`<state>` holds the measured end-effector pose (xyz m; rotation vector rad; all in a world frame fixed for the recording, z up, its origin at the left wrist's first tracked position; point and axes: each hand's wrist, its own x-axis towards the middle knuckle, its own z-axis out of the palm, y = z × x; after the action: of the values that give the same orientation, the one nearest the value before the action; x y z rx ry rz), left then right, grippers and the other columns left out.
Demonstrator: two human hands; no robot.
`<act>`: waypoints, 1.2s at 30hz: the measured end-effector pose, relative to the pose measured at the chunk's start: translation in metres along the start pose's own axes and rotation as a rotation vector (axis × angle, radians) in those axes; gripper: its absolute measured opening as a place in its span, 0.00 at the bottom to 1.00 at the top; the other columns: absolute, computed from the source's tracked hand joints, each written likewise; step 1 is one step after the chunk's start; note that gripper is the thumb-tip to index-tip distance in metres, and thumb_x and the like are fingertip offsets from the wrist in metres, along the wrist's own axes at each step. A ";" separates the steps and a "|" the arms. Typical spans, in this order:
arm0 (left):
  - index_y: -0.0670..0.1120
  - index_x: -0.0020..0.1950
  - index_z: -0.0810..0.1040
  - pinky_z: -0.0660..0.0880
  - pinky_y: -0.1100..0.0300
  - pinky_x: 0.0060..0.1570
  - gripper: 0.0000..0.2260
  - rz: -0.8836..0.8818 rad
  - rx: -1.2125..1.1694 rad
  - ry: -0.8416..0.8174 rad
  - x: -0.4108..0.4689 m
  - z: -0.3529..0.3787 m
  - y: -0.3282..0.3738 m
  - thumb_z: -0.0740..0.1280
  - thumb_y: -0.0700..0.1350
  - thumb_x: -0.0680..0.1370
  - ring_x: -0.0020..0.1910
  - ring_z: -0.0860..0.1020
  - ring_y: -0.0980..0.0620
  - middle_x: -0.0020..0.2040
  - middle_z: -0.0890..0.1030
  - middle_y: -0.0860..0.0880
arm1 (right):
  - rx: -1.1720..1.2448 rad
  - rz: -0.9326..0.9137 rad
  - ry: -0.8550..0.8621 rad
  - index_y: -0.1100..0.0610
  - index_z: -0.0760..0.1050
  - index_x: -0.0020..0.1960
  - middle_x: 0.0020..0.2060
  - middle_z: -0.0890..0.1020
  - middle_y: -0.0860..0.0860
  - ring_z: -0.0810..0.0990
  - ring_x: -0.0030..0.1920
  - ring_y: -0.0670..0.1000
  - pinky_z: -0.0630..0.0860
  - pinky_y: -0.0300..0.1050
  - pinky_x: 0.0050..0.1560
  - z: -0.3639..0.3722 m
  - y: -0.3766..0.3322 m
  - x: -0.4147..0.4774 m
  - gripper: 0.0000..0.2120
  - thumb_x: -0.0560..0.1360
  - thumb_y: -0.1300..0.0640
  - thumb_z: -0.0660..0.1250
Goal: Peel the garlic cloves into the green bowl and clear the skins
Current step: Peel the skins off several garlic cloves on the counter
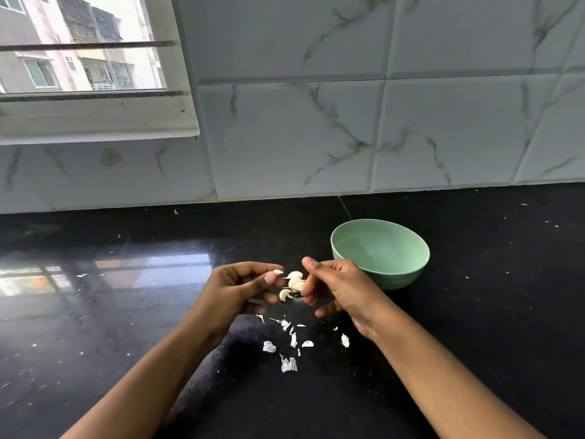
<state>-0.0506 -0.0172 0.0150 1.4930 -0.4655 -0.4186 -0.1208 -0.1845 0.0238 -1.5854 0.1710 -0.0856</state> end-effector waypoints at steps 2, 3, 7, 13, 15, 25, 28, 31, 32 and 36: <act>0.45 0.48 0.83 0.75 0.65 0.28 0.11 -0.061 -0.055 -0.025 0.001 -0.001 0.000 0.69 0.41 0.67 0.30 0.78 0.56 0.34 0.82 0.48 | -0.056 -0.069 -0.003 0.58 0.73 0.30 0.25 0.77 0.49 0.75 0.29 0.45 0.73 0.37 0.29 0.001 0.001 0.000 0.15 0.75 0.58 0.68; 0.45 0.48 0.84 0.75 0.65 0.27 0.11 -0.075 -0.074 -0.028 0.000 -0.001 0.000 0.69 0.40 0.67 0.29 0.78 0.56 0.33 0.81 0.48 | -0.113 -0.095 -0.023 0.58 0.72 0.31 0.26 0.77 0.48 0.75 0.29 0.44 0.74 0.37 0.30 0.001 0.003 0.000 0.13 0.73 0.62 0.71; 0.43 0.47 0.83 0.73 0.67 0.25 0.11 -0.052 -0.072 -0.017 -0.001 0.001 0.001 0.70 0.39 0.65 0.27 0.77 0.57 0.30 0.79 0.48 | -0.299 -0.134 -0.099 0.59 0.74 0.46 0.36 0.78 0.49 0.77 0.35 0.44 0.79 0.43 0.36 0.002 0.010 0.000 0.12 0.68 0.68 0.73; 0.41 0.41 0.83 0.75 0.66 0.27 0.09 0.009 -0.004 0.052 -0.002 0.002 0.002 0.73 0.41 0.63 0.27 0.79 0.56 0.31 0.82 0.45 | -0.252 -0.303 -0.065 0.57 0.77 0.51 0.43 0.82 0.53 0.81 0.37 0.52 0.81 0.46 0.36 0.004 0.005 0.000 0.13 0.69 0.63 0.75; 0.41 0.41 0.83 0.77 0.65 0.30 0.09 0.029 0.033 0.044 -0.004 0.004 0.001 0.73 0.42 0.63 0.29 0.80 0.54 0.33 0.83 0.43 | -0.304 -0.385 -0.007 0.55 0.78 0.48 0.40 0.83 0.51 0.82 0.37 0.51 0.82 0.47 0.39 0.008 0.009 0.001 0.12 0.67 0.62 0.76; 0.42 0.47 0.82 0.78 0.62 0.31 0.06 0.098 0.053 0.012 -0.004 0.003 0.002 0.66 0.36 0.74 0.31 0.80 0.53 0.35 0.83 0.47 | 0.027 -0.307 0.046 0.61 0.78 0.43 0.35 0.83 0.56 0.83 0.33 0.46 0.77 0.35 0.33 0.008 0.006 0.001 0.04 0.71 0.68 0.71; 0.42 0.48 0.81 0.77 0.63 0.30 0.08 0.106 0.053 0.040 -0.004 0.000 0.004 0.70 0.40 0.70 0.28 0.80 0.52 0.34 0.83 0.47 | 0.115 -0.256 0.020 0.62 0.77 0.43 0.34 0.82 0.55 0.82 0.32 0.47 0.78 0.36 0.33 0.007 0.004 0.001 0.04 0.72 0.68 0.70; 0.45 0.51 0.81 0.77 0.62 0.32 0.14 0.183 0.186 0.019 -0.006 0.001 0.005 0.72 0.44 0.66 0.31 0.81 0.49 0.34 0.83 0.43 | 0.112 -0.238 -0.009 0.63 0.77 0.44 0.34 0.83 0.54 0.82 0.32 0.47 0.78 0.36 0.32 0.007 0.003 0.000 0.03 0.72 0.67 0.69; 0.47 0.51 0.82 0.77 0.62 0.32 0.13 0.204 0.208 0.000 -0.006 0.002 0.004 0.72 0.44 0.66 0.32 0.81 0.49 0.35 0.83 0.43 | 0.111 -0.233 -0.015 0.63 0.76 0.44 0.34 0.83 0.54 0.82 0.32 0.47 0.78 0.37 0.32 0.007 0.003 -0.001 0.03 0.72 0.67 0.69; 0.49 0.50 0.84 0.77 0.60 0.31 0.11 0.215 0.192 -0.028 -0.006 0.004 0.002 0.72 0.43 0.68 0.30 0.80 0.49 0.38 0.84 0.44 | 0.087 -0.225 -0.032 0.60 0.75 0.43 0.35 0.83 0.57 0.82 0.32 0.49 0.79 0.38 0.32 0.006 0.002 -0.001 0.04 0.73 0.67 0.69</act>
<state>-0.0581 -0.0171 0.0166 1.6038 -0.6963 -0.2300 -0.1209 -0.1784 0.0219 -1.5135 -0.0364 -0.2402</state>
